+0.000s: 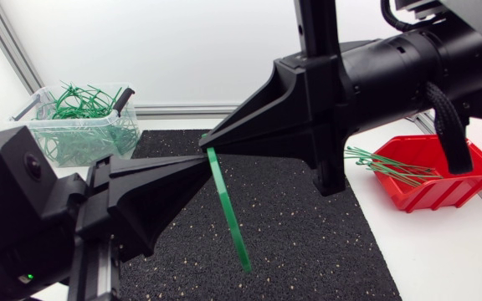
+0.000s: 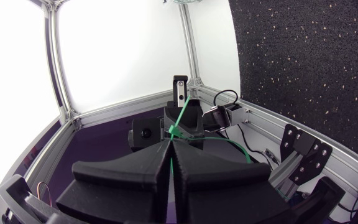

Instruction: Take a green cable tie from the red box, thread the tail through the head to close it, then place it in the transparent bin on the left.

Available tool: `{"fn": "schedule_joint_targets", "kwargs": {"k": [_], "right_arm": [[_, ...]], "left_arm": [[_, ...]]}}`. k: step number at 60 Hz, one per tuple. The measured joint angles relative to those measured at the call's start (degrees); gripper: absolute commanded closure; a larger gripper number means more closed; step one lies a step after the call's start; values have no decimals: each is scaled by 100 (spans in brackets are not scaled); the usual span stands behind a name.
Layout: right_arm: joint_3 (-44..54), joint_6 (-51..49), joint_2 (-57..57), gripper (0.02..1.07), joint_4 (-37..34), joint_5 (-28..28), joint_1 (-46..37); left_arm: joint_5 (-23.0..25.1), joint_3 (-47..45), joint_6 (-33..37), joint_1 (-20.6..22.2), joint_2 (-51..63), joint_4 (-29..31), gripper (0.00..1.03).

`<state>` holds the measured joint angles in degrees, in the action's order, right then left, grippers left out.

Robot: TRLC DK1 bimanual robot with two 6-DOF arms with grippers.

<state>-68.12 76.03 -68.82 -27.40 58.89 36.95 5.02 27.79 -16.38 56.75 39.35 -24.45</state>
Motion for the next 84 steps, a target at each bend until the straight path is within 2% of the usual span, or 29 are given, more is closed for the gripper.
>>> {"fn": "schedule_joint_targets", "kwargs": {"k": [6,46,84], "right_arm": [[0,-127,24,86,-138,-11,4],[-2,-321,199,86,-444,-83,-46],[-195,-730,160,86,-688,-155,-544]], "left_arm": [[4,-2,-2,0,0,22,100],[50,-2,-4,0,-2,55,100],[68,-2,-7,2,-76,57,100]]}}
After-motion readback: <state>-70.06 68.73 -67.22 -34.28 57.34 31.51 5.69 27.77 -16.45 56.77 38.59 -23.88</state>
